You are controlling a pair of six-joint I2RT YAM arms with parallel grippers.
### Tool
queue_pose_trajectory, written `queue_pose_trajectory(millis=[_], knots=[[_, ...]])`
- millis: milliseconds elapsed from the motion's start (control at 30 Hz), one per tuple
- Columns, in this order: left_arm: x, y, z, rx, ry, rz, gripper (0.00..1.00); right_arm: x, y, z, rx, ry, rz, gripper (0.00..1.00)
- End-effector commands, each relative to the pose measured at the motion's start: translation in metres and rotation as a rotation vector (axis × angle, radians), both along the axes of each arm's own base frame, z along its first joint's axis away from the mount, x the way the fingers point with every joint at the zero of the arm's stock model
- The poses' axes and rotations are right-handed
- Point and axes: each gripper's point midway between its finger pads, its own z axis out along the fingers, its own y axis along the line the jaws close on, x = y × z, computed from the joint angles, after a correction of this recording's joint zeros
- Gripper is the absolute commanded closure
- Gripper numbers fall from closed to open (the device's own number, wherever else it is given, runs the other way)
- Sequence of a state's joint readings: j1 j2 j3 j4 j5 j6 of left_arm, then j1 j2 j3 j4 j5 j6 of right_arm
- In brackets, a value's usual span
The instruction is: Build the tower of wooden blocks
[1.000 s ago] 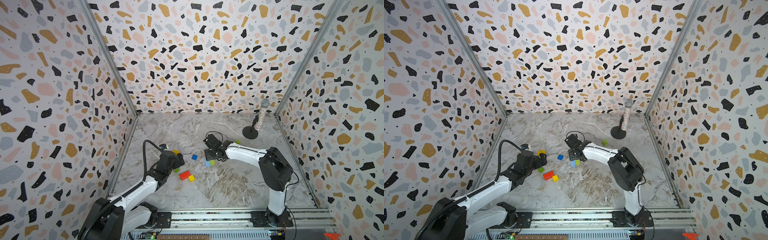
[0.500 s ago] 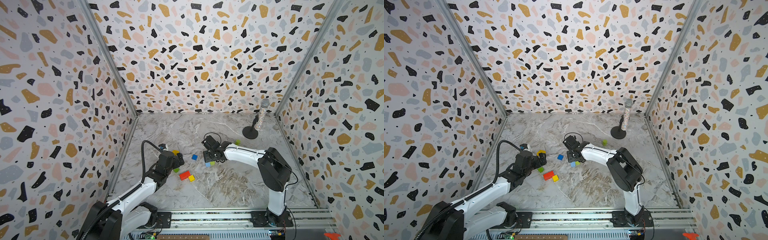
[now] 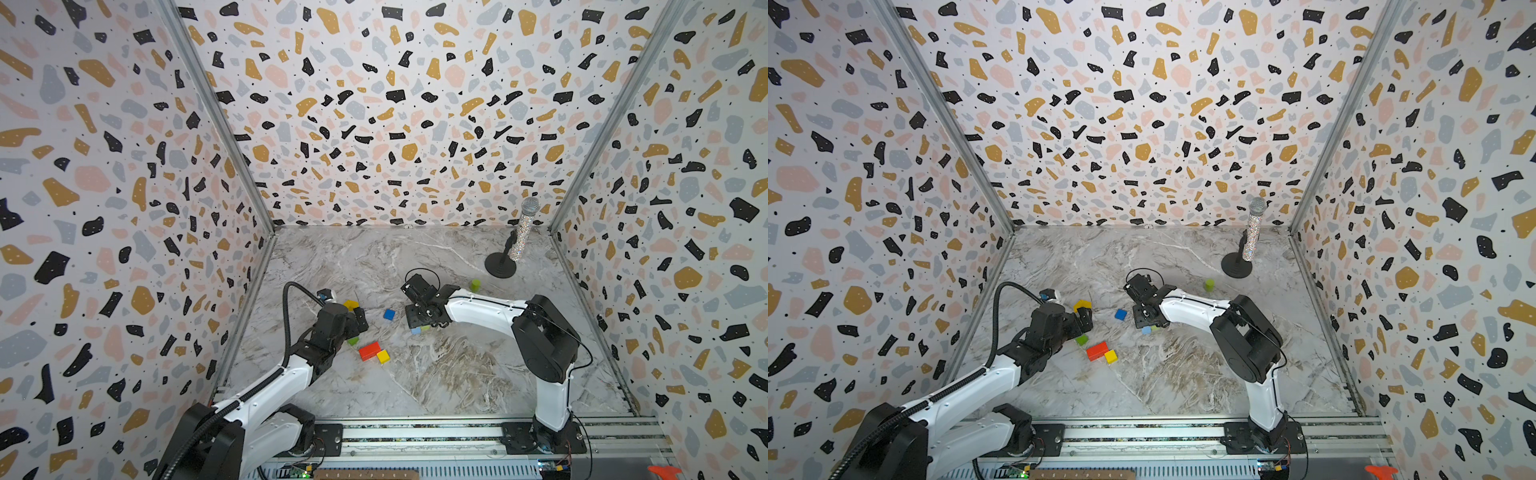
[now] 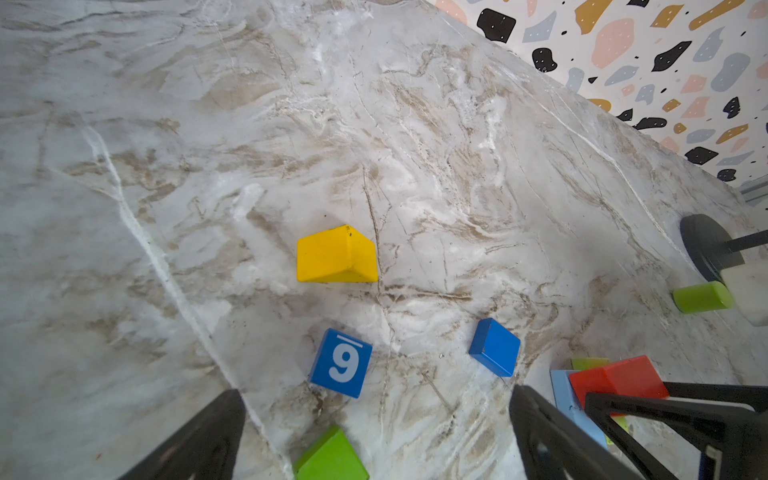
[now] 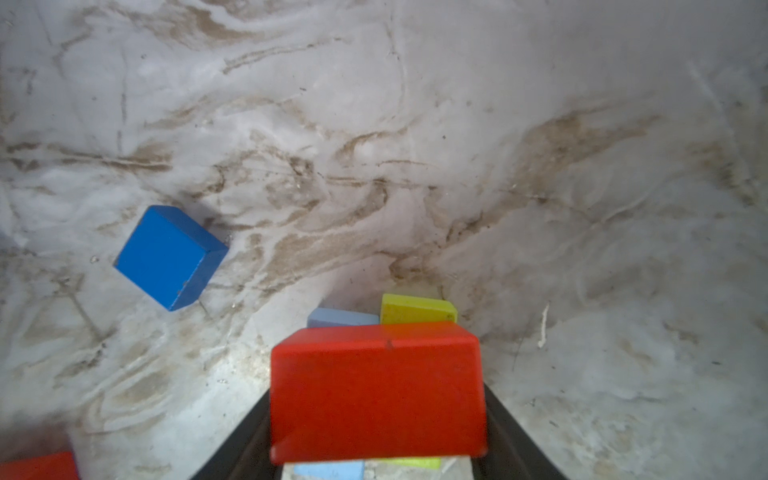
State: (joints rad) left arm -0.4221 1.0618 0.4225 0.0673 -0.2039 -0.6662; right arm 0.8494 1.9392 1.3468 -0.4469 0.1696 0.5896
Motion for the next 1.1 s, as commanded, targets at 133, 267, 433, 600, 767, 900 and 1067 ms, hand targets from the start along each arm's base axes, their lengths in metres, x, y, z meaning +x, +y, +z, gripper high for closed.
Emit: queue_pose_trajectory(millis=[133,267,433,600,767,900,1067], knots=[[-0.002,0.002,-0.001,0.009,-0.01,0.007,0.0,0.001,0.003,0.008,-0.009,-0.004,-0.012,0.48],[-0.002,0.003,0.001,0.008,-0.014,0.009,0.0,0.001,0.002,0.007,-0.016,-0.002,-0.012,0.45],[-0.003,0.005,0.005,0.009,-0.021,0.013,0.0,0.001,0.001,0.009,-0.02,-0.009,-0.014,0.43],[-0.004,0.006,0.007,0.015,-0.018,0.017,0.0,0.002,0.001,0.01,-0.026,-0.011,-0.006,0.37],[-0.006,0.008,0.01,0.015,-0.022,0.022,0.0,0.003,0.002,0.014,-0.024,-0.021,0.002,0.28],[-0.006,0.008,0.015,0.017,-0.028,0.024,0.0,0.004,0.003,0.014,-0.023,-0.024,0.007,0.27],[-0.007,0.009,0.018,0.016,-0.033,0.028,0.0,0.007,0.003,0.017,-0.015,-0.034,0.008,0.29]])
